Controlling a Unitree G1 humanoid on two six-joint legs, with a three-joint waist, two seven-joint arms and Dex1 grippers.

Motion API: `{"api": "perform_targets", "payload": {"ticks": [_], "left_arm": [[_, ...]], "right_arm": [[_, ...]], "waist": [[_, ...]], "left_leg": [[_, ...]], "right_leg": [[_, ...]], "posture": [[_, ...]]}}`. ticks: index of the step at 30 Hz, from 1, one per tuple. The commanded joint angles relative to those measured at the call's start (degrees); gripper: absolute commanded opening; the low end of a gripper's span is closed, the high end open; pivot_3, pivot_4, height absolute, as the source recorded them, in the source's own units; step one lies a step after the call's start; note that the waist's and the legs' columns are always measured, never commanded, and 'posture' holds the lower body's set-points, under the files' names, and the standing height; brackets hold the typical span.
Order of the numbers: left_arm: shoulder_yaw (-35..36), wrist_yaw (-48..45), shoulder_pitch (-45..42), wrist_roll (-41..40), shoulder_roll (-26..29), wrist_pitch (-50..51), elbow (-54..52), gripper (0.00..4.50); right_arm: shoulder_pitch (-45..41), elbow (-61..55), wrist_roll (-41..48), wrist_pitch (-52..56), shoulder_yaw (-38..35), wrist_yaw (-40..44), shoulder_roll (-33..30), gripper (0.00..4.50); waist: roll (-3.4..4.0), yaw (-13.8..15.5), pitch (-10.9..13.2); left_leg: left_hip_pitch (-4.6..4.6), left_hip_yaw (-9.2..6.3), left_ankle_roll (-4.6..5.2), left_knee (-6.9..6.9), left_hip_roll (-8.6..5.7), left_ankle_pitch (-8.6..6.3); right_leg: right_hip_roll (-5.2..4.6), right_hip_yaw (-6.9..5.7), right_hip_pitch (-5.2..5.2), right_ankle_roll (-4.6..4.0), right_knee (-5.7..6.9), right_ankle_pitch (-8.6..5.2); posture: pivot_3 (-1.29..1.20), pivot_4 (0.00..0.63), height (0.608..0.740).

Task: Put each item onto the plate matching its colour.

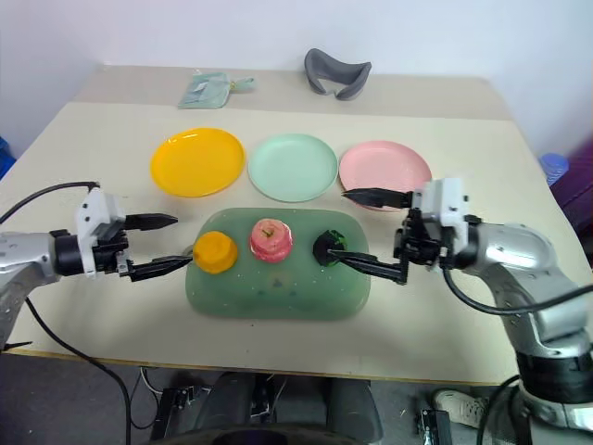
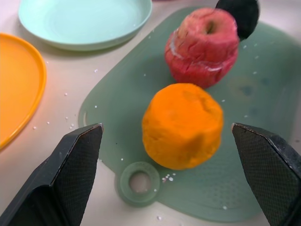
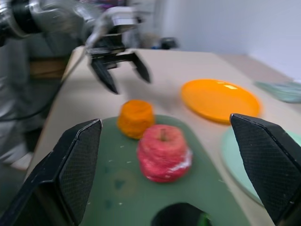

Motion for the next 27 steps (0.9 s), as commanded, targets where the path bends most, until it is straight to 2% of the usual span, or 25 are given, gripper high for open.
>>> {"api": "perform_targets", "payload": {"ticks": [1, 5, 12, 17, 18, 22, 24, 25, 27], "left_arm": [[-3.4, 1.8, -2.3, 2.1, -2.1, -0.3, 0.1, 4.50], [-6.9, 2.7, -5.3, 4.1, -4.8, -0.2, 1.9, 4.50], [-10.2, 1.5, -6.4, 7.0, -5.4, -1.1, 4.5, 4.50], [-10.2, 0.4, -6.3, 7.9, -5.7, -3.4, 5.9, 2.95], [-9.7, 1.0, -6.4, 7.6, -6.4, -3.4, 6.0, 2.95], [-6.4, 6.5, -8.5, 6.7, -10.9, -3.4, 8.4, 2.95], [-4.6, 17.1, -13.0, 10.2, -13.2, 1.8, 10.5, 2.95], [-3.7, 19.3, -15.6, 10.0, -14.0, 3.6, 12.1, 2.95], [-1.7, 25.2, -19.9, 11.8, -16.2, 0.1, 16.2, 2.95]], "right_arm": [[-2.6, 1.8, -2.2, -3.0, 2.4, 2.0, 1.2, 4.43], [-3.6, 4.9, -5.1, -6.0, 4.4, 2.5, 2.9, 4.43], [-3.8, 6.4, -6.7, -7.8, 5.2, 2.1, 4.4, 4.43], [-3.3, 6.9, -7.2, -8.6, 4.9, 2.0, 4.6, 4.50], [-3.2, 7.0, -7.3, -8.8, 4.8, 2.0, 4.7, 4.50], [-3.2, 7.6, -7.6, -9.3, 4.7, 1.8, 5.1, 4.50], [-3.5, 7.9, -7.9, -9.7, 4.7, 1.4, 5.5, 4.50], [-3.6, 8.2, -8.0, -10.0, 4.6, 1.2, 5.7, 4.50], [-4.1, 8.7, -8.3, -10.5, 4.6, 0.8, 6.2, 4.50]], "waist": [[0.00, 0.0, 0.0], [0.00, 0.0, 0.0], [0.00, -0.1, 0.0], [0.00, -0.1, 0.0], [0.00, -0.1, 0.0], [0.00, 0.1, 0.0], [-0.01, 0.2, 0.0], [-0.05, 0.3, 0.0], [-0.07, 0.2, 0.0]], "left_leg": [[-0.01, 0.00, 0.00, 0.01, 0.00, 0.00], [-0.02, 0.01, 0.00, 0.09, 0.01, 0.01], [-0.02, 0.02, -0.02, 0.15, 0.06, 0.01], [-0.04, 0.01, -0.01, 0.34, 0.09, 0.01], [-0.06, 0.00, -0.01, 0.40, 0.10, 0.00], [-0.09, -0.03, 0.04, 0.66, 0.11, -0.02], [-0.12, -0.06, 0.04, 0.76, 0.11, -0.03], [-0.12, -0.09, 0.05, 0.80, 0.11, -0.03], [-0.14, -0.11, 0.05, 0.84, 0.12, -0.02]], "right_leg": [[0.00, 0.00, 0.00, 0.00, 0.02, 0.00], [0.02, -0.01, -0.02, 0.00, 0.10, 0.00], [0.07, 0.00, -0.05, 0.00, 0.18, 0.00], [0.08, 0.00, -0.05, 0.00, 0.29, 0.00], [0.08, 0.00, -0.05, 0.00, 0.35, 0.00], [0.06, -0.01, -0.04, 0.00, 0.55, -0.01], [0.06, -0.01, -0.05, 0.00, 0.62, 0.00], [0.06, -0.01, -0.03, 0.00, 0.64, 0.00], [0.09, -0.02, -0.04, 0.00, 0.67, 0.00]], "posture": [[0.00, 0.150, 0.740], [0.00, 0.150, 0.740], [0.00, 0.150, 0.740], [0.00, 0.150, 0.740], [0.00, 0.150, 0.740], [0.00, 0.150, 0.740], [0.00, 0.150, 0.740], [0.00, 0.150, 0.740], [0.00, 0.150, 0.740]]}}
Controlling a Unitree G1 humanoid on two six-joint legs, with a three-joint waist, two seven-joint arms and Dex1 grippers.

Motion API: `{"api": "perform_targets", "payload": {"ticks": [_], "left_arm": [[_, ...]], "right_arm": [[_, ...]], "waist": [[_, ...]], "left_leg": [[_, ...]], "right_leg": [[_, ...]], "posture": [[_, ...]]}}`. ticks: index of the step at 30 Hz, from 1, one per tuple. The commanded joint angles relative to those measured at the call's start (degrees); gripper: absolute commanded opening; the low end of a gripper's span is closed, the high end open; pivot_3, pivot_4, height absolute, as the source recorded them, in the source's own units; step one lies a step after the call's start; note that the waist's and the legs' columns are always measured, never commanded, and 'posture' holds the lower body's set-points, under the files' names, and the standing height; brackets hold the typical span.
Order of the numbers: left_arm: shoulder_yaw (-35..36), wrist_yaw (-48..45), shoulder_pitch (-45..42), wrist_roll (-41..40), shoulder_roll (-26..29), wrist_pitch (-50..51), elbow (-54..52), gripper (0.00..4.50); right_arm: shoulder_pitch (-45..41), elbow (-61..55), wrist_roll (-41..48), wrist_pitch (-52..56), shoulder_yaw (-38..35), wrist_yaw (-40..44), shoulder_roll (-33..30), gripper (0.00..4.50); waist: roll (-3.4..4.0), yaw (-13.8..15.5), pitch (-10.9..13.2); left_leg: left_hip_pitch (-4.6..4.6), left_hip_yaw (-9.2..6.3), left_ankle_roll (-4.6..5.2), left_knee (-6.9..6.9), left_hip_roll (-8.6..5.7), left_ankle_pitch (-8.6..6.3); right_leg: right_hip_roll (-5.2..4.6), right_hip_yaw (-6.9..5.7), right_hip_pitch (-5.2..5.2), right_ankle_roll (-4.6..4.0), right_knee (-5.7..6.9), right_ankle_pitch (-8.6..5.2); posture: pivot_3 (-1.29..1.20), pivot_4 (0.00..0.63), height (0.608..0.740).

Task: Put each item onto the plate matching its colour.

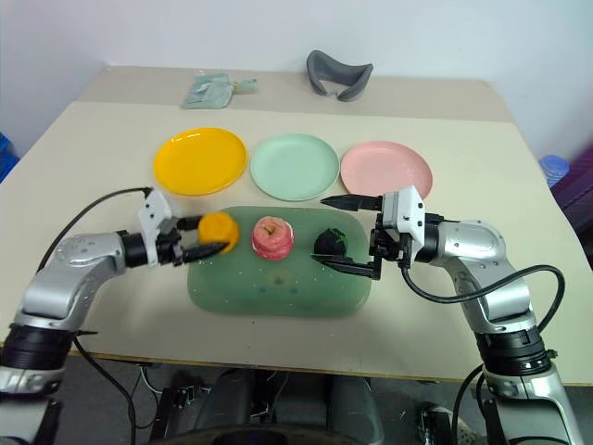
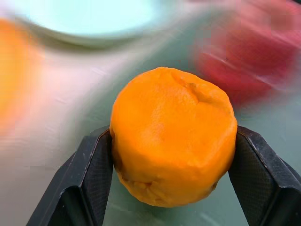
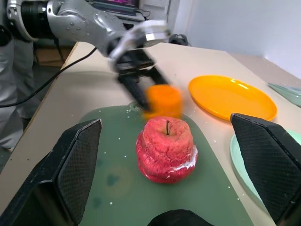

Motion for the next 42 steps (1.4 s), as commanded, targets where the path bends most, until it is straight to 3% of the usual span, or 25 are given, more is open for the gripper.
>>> {"api": "perform_targets", "payload": {"ticks": [1, 6, 14, 17, 18, 23, 26, 32, 42], "left_arm": [[6.3, 12.1, -7.6, 3.8, -2.4, -4.4, 6.0, 2.95], [8.5, 33.9, -21.5, 11.6, -8.7, -7.0, 26.1, 2.95], [7.4, 41.6, -33.5, 15.9, -15.4, -19.7, 51.2, 2.95], [7.7, 41.0, -34.9, 16.0, -15.6, -22.2, 54.9, 4.29], [7.8, 40.7, -35.0, 15.9, -15.6, -22.5, 55.3, 4.44], [9.0, 33.0, -31.3, 12.3, -15.4, -22.9, 48.0, 4.44], [11.1, 23.1, -23.5, 5.6, -15.8, -24.8, 35.5, 4.44], [6.2, 2.5, -3.9, 1.8, -7.2, -23.8, 10.2, 4.44], [3.8, -13.3, 9.0, -2.9, 1.6, -21.7, -6.5, 4.44]], "right_arm": [[-1.3, 0.2, -0.2, -1.8, -1.1, -1.0, 1.0, 4.50], [-3.1, 1.8, -1.4, -2.9, -0.6, -2.7, 2.8, 4.50], [-4.5, 4.3, -3.1, -3.5, 0.1, -3.9, 4.2, 4.50], [-4.8, 4.8, -3.4, -3.4, -0.1, -4.2, 4.1, 4.50], [-4.8, 4.7, -3.5, -3.3, -0.2, -4.5, 4.2, 4.50], [-5.4, 3.8, -5.2, -1.9, 0.6, -7.8, 4.7, 4.50], [-6.1, 2.2, -5.5, 1.9, 2.3, -10.2, 5.3, 4.50], [-9.6, 1.4, -8.8, 10.2, 9.4, -11.0, 5.3, 4.50], [-13.3, 3.4, -11.3, 12.8, 15.7, -9.9, 8.2, 4.50]], "waist": [[0.00, -0.2, 0.0], [-0.02, -0.2, 0.0], [-0.24, 0.0, 0.1], [-0.26, -0.3, 0.1], [-0.26, -0.4, 0.1], [-0.26, -0.4, 0.1], [-0.25, -0.6, 0.1], [-0.23, -0.8, 0.1], [-0.22, -0.4, 0.1]], "left_leg": [[0.00, -0.01, 0.01, -0.01, -0.01, -0.01], [0.01, 0.04, 0.01, 0.00, 0.00, -0.01], [-0.03, 0.18, 0.02, 0.02, -0.03, -0.01], [-0.04, 0.19, 0.01, -0.01, -0.02, -0.01], [-0.04, 0.20, 0.01, -0.01, -0.02, -0.01], [-0.04, 0.23, -0.01, -0.02, 0.00, 0.01], [-0.03, 0.23, -0.02, -0.03, 0.02, 0.01], [-0.03, 0.26, -0.07, -0.05, 0.06, 0.04], [-0.05, 0.21, -0.04, -0.03, 0.03, 0.01]], "right_leg": [[-0.01, 0.02, -0.01, 0.00, 0.00, 0.00], [0.01, -0.01, 0.00, 0.01, -0.01, 0.00], [0.00, -0.06, -0.01, 0.03, -0.03, 0.01], [0.00, -0.06, -0.03, 0.03, -0.03, 0.00], [0.02, -0.06, -0.04, 0.03, -0.03, 0.00], [0.03, -0.05, -0.07, 0.03, -0.01, 0.00], [0.02, -0.03, -0.09, 0.02, 0.02, 0.00], [0.03, -0.01, -0.18, 0.00, 0.11, -0.01], [-0.02, -0.04, -0.12, 0.00, 0.06, -0.01]], "posture": [[0.00, 0.150, 0.740], [0.00, 0.150, 0.740], [0.00, 0.150, 0.740], [0.00, 0.150, 0.740], [0.00, 0.150, 0.740], [0.00, 0.150, 0.740], [0.00, 0.150, 0.740], [0.00, 0.150, 0.740], [0.00, 0.150, 0.740]]}}
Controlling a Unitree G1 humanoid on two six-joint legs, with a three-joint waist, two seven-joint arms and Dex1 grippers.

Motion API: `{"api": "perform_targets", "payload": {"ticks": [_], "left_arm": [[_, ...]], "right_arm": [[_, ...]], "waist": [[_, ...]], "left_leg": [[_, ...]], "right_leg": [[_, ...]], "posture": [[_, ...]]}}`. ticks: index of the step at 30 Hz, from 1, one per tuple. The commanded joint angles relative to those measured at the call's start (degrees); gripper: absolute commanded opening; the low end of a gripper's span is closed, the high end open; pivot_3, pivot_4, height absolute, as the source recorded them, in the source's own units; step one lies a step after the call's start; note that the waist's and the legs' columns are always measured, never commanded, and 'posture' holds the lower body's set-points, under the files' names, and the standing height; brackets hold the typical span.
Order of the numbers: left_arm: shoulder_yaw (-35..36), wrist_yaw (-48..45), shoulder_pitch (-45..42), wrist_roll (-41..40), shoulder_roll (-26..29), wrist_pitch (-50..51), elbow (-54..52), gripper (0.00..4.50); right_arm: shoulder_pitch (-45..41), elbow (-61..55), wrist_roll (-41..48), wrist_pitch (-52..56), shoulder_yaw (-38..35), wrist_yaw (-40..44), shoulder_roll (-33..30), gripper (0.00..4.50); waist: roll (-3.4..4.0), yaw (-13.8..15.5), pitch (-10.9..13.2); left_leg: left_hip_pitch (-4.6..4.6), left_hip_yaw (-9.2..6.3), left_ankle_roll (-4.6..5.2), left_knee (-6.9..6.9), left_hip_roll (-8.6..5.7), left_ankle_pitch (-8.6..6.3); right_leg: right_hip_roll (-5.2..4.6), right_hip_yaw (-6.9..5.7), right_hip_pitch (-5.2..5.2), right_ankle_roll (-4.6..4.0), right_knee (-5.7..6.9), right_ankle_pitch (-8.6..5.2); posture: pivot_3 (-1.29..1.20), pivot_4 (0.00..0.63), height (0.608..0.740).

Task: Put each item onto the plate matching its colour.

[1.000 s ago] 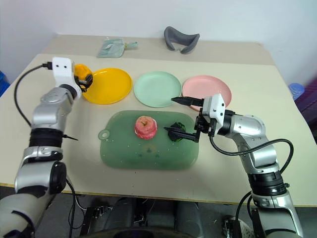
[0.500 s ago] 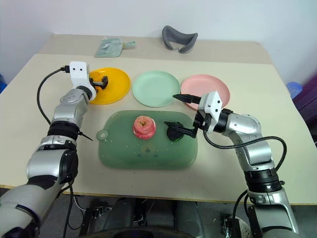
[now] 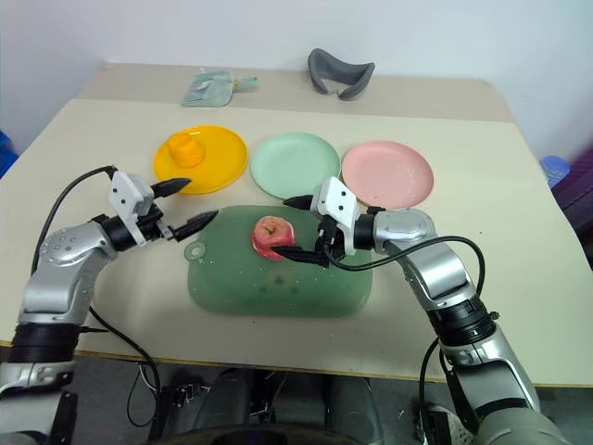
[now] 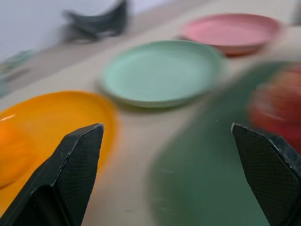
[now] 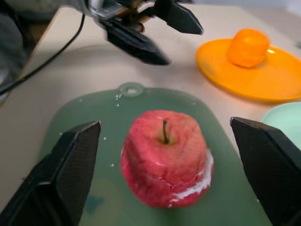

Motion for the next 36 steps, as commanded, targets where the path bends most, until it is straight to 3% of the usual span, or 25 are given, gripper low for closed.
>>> {"api": "perform_targets", "payload": {"ticks": [1, 12, 21, 28, 30, 34, 36], "left_arm": [[-0.3, -2.8, 1.7, -1.5, 1.9, 0.7, -5.3, 4.44], [3.6, -8.5, 11.0, -7.3, 6.6, 3.4, -12.9, 4.44], [14.4, -17.5, 19.3, -19.7, 14.5, 10.9, -16.6, 4.44], [19.6, -21.7, 23.0, -23.6, 17.8, 15.3, -18.1, 4.44], [19.4, -22.1, 23.7, -22.0, 17.7, 14.1, -17.9, 4.50], [19.1, -21.6, 24.1, -21.6, 16.9, 13.7, -18.5, 4.50], [18.9, -21.2, 24.3, -21.5, 16.6, 13.5, -18.8, 4.50]], "right_arm": [[-1.5, 0.0, -0.8, -0.4, 0.8, 0.4, 1.2, 4.50], [-3.5, 5.7, -6.5, -4.2, 4.0, -0.2, 5.1, 4.50], [-5.0, 9.5, -8.2, -6.6, 4.3, 1.1, 6.7, 4.50], [-5.6, 12.6, -8.7, -8.0, 3.9, 1.8, 7.7, 4.50], [-5.9, 13.7, -8.9, -8.4, 3.8, 1.8, 8.0, 3.96], [-6.1, 14.9, -9.6, -9.6, 3.8, 1.4, 8.5, 2.43], [-6.2, 14.8, -9.6, -9.9, 3.5, 1.1, 8.7, 2.43]], "waist": [[0.00, -0.2, 0.0], [0.02, -0.3, 0.0], [0.06, -0.4, 0.0], [0.08, -0.4, 0.0], [0.10, -0.5, 0.1], [0.10, -0.5, 0.1], [0.10, -0.5, 0.1]], "left_leg": [[0.00, 0.00, 0.00, 0.00, 0.00, 0.00], [0.00, -0.03, 0.00, -0.04, 0.04, 0.00], [0.00, -0.07, 0.00, -0.06, 0.06, 0.00], [0.00, -0.08, -0.01, -0.08, 0.06, -0.01], [0.00, -0.08, -0.01, -0.08, 0.05, -0.01], [0.00, -0.05, -0.01, -0.09, 0.05, -0.01], [0.00, -0.06, -0.01, -0.09, 0.05, -0.01]], "right_leg": [[0.01, 0.00, 0.00, 0.00, 0.00, 0.00], [0.02, 0.03, -0.06, -0.01, 0.00, 0.00], [0.00, 0.04, -0.08, -0.03, -0.01, -0.01], [0.00, 0.04, -0.08, -0.03, -0.01, -0.02], [0.00, 0.04, -0.09, -0.04, -0.01, -0.02], [0.01, 0.04, -0.10, -0.05, -0.01, -0.02], [0.00, 0.04, -0.10, -0.05, -0.01, -0.02]], "posture": [[0.00, 0.150, 0.740], [0.00, 0.150, 0.740], [0.00, 0.150, 0.740], [0.00, 0.150, 0.740], [0.00, 0.150, 0.740], [0.00, 0.150, 0.740], [0.00, 0.150, 0.740]]}}
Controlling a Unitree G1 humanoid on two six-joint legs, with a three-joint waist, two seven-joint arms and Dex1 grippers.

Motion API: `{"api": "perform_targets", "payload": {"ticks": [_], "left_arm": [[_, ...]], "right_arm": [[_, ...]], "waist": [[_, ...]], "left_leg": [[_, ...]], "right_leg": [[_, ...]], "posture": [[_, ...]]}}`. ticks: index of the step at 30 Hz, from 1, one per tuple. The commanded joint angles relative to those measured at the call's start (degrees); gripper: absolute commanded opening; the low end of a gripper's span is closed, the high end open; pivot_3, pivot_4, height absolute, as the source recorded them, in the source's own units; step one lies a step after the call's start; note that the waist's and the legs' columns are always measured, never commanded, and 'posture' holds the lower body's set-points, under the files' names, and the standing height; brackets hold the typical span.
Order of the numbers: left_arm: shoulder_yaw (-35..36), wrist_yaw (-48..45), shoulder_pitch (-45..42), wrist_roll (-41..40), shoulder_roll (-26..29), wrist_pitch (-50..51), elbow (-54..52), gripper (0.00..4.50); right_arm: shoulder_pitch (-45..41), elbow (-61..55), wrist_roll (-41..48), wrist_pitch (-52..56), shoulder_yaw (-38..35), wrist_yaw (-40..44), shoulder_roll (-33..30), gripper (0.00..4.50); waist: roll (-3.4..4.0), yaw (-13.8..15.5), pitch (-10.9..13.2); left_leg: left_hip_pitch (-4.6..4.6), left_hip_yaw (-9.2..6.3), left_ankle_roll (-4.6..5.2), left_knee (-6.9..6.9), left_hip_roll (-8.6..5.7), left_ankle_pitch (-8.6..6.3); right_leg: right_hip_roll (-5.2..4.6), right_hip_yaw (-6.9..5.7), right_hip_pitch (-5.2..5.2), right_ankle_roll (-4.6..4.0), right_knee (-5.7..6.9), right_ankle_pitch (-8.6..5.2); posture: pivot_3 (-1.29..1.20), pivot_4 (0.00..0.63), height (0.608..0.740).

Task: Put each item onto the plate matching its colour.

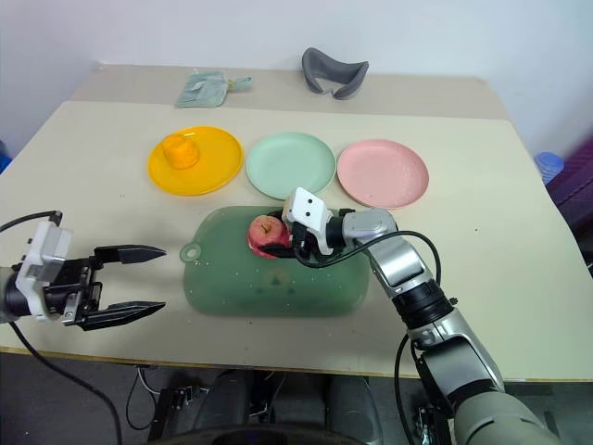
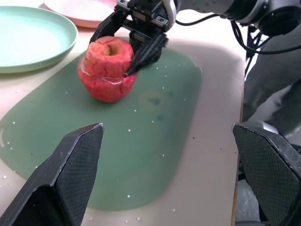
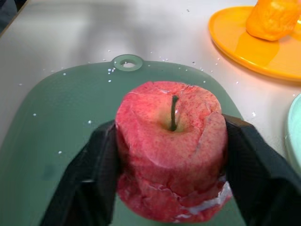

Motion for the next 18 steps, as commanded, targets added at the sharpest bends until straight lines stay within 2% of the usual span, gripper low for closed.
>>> {"api": "perform_targets", "payload": {"ticks": [1, 5, 8, 11, 18], "left_arm": [[1.0, 0.5, 0.2, 0.2, -0.6, -0.9, -2.1, 4.50], [-0.4, 2.8, -1.1, 0.9, -1.7, -0.7, -2.3, 4.50], [-2.1, 5.4, -3.2, 1.4, -3.4, -0.6, -2.9, 4.50], [-3.9, 8.8, -5.3, 3.0, -5.2, -1.0, -3.4, 4.50], [-8.7, 15.8, -10.4, 6.8, -7.8, 0.0, -3.5, 4.50]], "right_arm": [[-1.3, -1.2, 0.2, -1.4, -1.6, -0.4, 0.6, 2.43], [-4.9, -2.0, 4.8, 1.3, -7.2, -2.8, 2.4, 2.43], [-10.5, 2.6, 5.7, 2.5, -13.1, -8.5, 3.2, 2.43], [-15.8, 10.7, 3.0, 0.8, -17.0, -14.8, 1.7, 2.43], [-23.7, 33.7, -0.7, -9.0, -20.9, -18.0, -3.4, 2.43]], "waist": [[0.00, 0.0, 0.0], [0.07, 0.0, 0.0], [0.13, 0.0, 0.1], [0.12, 0.2, 0.1], [0.21, -0.2, 0.1]], "left_leg": [[0.00, 0.00, 0.00, 0.00, 0.00, 0.00], [0.00, 0.00, 0.00, 0.00, 0.00, 0.00], [0.00, 0.02, 0.00, 0.00, 0.00, 0.00], [-0.01, 0.01, 0.00, 0.00, 0.00, 0.00], [-0.01, 0.14, 0.01, -0.03, -0.04, 0.00]], "right_leg": [[0.00, 0.00, 0.00, 0.00, 0.00, 0.00], [0.00, 0.01, 0.00, 0.00, 0.00, 0.00], [0.01, 0.05, -0.04, -0.01, 0.02, 0.01], [-0.01, 0.05, -0.02, -0.01, 0.01, 0.01], [0.00, 0.08, -0.03, 0.00, 0.00, 0.01]], "posture": [[0.00, 0.150, 0.740], [0.00, 0.150, 0.740], [0.00, 0.150, 0.740], [0.00, 0.150, 0.740], [0.00, 0.150, 0.740]]}}
